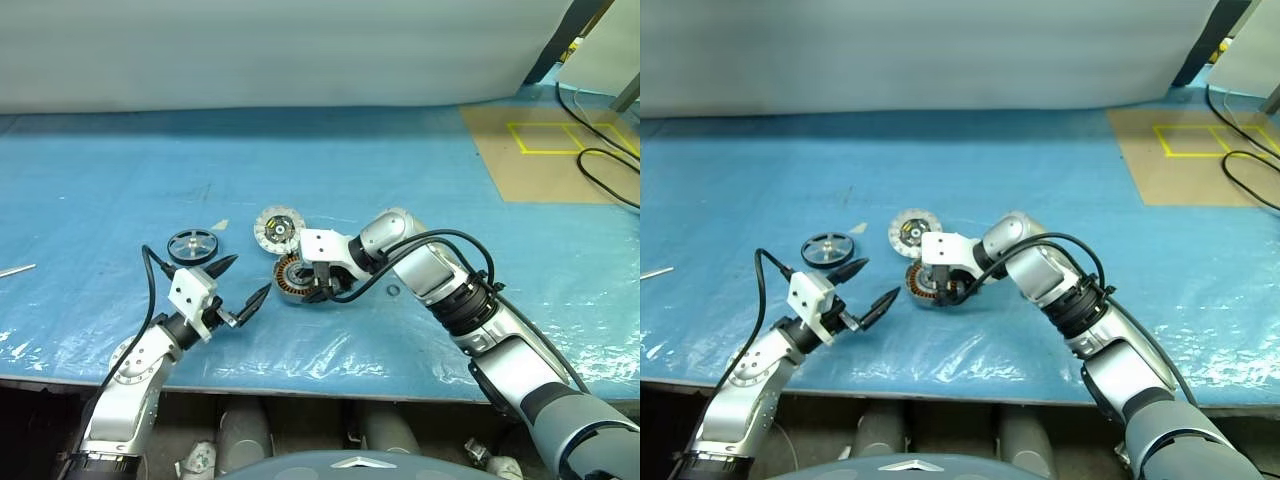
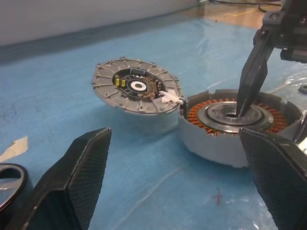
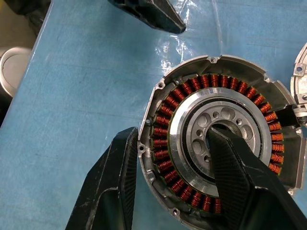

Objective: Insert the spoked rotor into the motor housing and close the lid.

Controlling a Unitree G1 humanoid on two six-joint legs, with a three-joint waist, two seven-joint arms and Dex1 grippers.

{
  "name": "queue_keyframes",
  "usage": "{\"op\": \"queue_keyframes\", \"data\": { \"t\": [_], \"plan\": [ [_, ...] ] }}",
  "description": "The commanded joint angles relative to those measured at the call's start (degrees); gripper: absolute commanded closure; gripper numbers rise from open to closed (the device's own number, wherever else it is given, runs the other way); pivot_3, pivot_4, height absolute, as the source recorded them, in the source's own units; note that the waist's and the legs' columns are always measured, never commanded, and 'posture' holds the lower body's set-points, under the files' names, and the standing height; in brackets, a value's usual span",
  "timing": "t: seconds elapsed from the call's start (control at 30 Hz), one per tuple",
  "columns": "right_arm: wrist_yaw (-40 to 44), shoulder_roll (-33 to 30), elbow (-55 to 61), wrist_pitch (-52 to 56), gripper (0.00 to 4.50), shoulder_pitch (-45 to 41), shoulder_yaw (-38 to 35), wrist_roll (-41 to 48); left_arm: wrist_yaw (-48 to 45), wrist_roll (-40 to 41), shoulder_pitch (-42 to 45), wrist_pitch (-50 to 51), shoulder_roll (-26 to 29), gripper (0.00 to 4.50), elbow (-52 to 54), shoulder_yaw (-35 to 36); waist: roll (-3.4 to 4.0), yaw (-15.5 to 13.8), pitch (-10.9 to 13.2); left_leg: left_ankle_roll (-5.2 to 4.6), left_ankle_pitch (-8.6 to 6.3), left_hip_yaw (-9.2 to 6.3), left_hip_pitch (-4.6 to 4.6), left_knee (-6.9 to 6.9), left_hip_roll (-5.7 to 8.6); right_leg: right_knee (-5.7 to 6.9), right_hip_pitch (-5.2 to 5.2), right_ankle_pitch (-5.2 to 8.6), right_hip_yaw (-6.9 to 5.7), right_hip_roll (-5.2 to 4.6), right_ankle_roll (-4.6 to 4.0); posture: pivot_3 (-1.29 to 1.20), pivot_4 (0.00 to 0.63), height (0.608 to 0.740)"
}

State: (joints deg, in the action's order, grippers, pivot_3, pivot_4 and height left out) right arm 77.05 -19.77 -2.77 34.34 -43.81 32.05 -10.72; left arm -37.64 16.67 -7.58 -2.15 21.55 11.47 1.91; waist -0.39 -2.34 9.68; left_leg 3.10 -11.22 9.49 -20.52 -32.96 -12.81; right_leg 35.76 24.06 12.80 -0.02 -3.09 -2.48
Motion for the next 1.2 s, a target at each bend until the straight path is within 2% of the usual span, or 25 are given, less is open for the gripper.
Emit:
{"op": "queue_keyframes", "data": {
  "t": [0.03,0.17,0.4,0.5,0.7,0.87,1.0,1.2],
  "plan": [
    [-2.13,0.57,-1.62,-0.77,1.38,1.05,1.09,1.01,0.38,0.0,1.01,-0.36,-0.26,0.0,1.4,-0.3,0.01,0.02,0.0,0.0,0.0,0.0,0.0,0.01,0.0,0.0,0.0,0.0,0.0,0.0,0.0,0.0,0.15,0.74],
    [-2.09,0.34,-0.66,0.81,0.18,0.11,-2.24,4.88,0.02,-0.02,1.47,-0.48,-0.14,0.0,0.8,-0.34,0.02,-0.05,0.0,0.0,0.0,0.06,-0.01,0.01,0.01,-0.02,0.01,0.0,0.05,0.0,0.0,0.0,0.15,0.74],
    [1.42,-6.96,7.41,5.81,0.18,0.75,-6.34,12.64,-2.56,0.86,1.62,-0.21,2.02,0.0,0.63,0.45,0.01,-0.36,0.01,0.01,0.01,0.06,-0.17,0.0,0.03,-0.11,0.06,0.0,0.03,-0.01,0.01,0.0,0.15,0.74],
    [3.85,-10.81,11.3,4.16,0.18,2.27,-7.86,16.34,-4.12,1.27,1.81,0.01,3.42,0.0,0.6,0.68,0.01,-0.39,0.01,0.01,0.01,0.07,-0.17,0.05,0.0,-0.11,0.09,0.0,0.02,0.02,0.01,0.0,0.15,0.74],
    [-4.22,-8.99,11.79,-0.12,0.18,5.96,-15.27,20.23,-7.88,2.24,2.45,0.38,5.84,0.0,1.01,0.02,0.01,-0.13,0.01,0.0,0.01,0.1,-0.09,0.07,0.01,-0.05,0.11,-0.01,0.06,0.02,0.01,0.0,0.15,0.74],
    [-12.23,-8.23,12.12,-4.26,0.18,12.61,-23.33,22.95,-8.61,2.56,3.58,0.28,5.91,0.0,-0.03,0.46,0.01,-0.52,0.0,0.01,0.01,0.13,-0.13,0.04,0.03,-0.09,0.09,0.0,0.08,0.0,0.01,0.0,0.15,0.74],
    [-16.93,-9.3,13.81,-5.11,0.18,19.87,-29.3,24.95,-8.04,2.97,2.8,0.79,5.08,0.0,1.63,-0.01,0.01,-0.71,0.0,0.16,0.1,0.15,-0.18,0.09,0.05,-0.2,0.11,-0.01,0.08,0.0,0.01,0.0,0.15,0.74],
    [-17.63,-14.1,16.11,-5.17,0.18,29.72,-33.74,27.51,-7.67,2.45,2.74,0.73,4.22,0.0,1.64,-0.98,0.01,-0.59,0.0,0.12,0.08,0.15,-0.15,0.13,0.04,-0.2,0.11,0.0,0.08,0.01,0.03,0.0,0.15,0.74]
  ]
}}
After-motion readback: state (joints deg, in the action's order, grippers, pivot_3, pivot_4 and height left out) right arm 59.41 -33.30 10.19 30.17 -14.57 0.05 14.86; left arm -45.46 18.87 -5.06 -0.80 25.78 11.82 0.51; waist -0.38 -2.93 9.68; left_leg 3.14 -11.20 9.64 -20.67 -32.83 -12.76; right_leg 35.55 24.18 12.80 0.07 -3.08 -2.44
